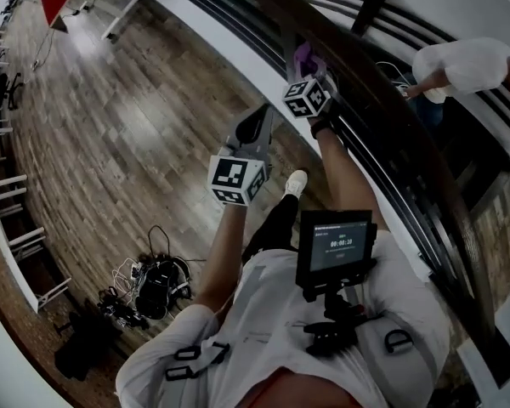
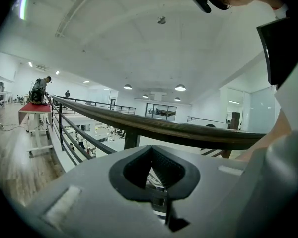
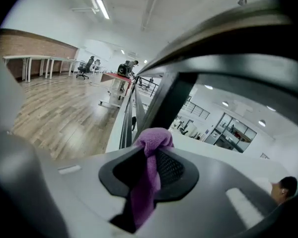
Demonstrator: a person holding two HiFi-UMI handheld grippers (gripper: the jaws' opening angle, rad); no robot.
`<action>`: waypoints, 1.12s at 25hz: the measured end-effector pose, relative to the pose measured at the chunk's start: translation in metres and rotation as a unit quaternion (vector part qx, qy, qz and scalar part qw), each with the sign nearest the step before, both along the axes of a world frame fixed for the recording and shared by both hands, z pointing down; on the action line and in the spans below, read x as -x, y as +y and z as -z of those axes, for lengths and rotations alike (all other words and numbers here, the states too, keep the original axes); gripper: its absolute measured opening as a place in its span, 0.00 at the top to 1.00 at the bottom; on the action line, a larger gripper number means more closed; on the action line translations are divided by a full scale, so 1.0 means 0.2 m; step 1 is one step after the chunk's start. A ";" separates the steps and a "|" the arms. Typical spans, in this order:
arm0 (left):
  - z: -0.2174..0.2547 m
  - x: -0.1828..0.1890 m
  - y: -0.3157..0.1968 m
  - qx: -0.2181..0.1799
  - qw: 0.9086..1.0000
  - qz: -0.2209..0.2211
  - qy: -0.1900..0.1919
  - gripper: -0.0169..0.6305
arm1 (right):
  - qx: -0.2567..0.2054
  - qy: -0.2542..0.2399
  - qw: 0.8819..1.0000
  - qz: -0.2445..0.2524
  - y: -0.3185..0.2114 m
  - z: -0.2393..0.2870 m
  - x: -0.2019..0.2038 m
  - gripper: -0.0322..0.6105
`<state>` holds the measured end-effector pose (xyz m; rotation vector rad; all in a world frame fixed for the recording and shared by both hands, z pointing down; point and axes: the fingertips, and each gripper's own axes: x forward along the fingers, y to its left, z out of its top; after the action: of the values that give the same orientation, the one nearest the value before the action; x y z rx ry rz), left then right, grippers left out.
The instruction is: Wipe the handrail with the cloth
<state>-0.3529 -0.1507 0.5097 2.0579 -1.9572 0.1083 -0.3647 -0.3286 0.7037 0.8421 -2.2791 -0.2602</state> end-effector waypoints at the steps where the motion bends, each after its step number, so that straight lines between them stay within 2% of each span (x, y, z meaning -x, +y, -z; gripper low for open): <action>1: -0.01 0.00 0.00 0.002 1.000 -0.003 -0.001 0.97 | 0.010 0.003 1.000 -0.006 0.00 -0.02 -0.02 0.86; 5: -0.06 -0.05 -0.01 0.009 0.999 -0.035 0.000 0.97 | 0.034 -0.016 0.999 -0.039 0.08 -0.03 -0.21 0.86; 11: -0.14 -0.46 -0.03 0.019 0.995 -0.095 0.026 0.97 | 0.069 -0.056 0.989 -0.121 0.26 0.00 -0.79 0.86; 14: -0.16 -0.70 -0.01 0.029 0.990 -0.139 0.020 0.97 | 0.087 -0.077 0.980 -0.163 0.32 0.01 -1.08 0.86; 19: -0.19 -1.15 0.03 0.040 0.975 -0.219 0.003 0.97 | 0.112 -0.107 0.956 -0.249 0.40 0.00 -1.66 0.86; 24: -0.22 -1.56 0.16 0.056 0.958 -0.282 -0.001 0.97 | 0.096 -0.096 0.948 -0.288 0.57 0.00 -2.10 0.86; 28: -0.24 -1.91 0.24 0.059 0.936 -0.346 -0.010 0.97 | 0.070 -0.088 0.939 -0.325 0.68 0.01 -2.44 0.86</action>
<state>0.0298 -0.1030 0.5581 2.5595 -1.1107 0.3833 0.1241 -0.1936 0.7023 1.5223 -2.0051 0.2849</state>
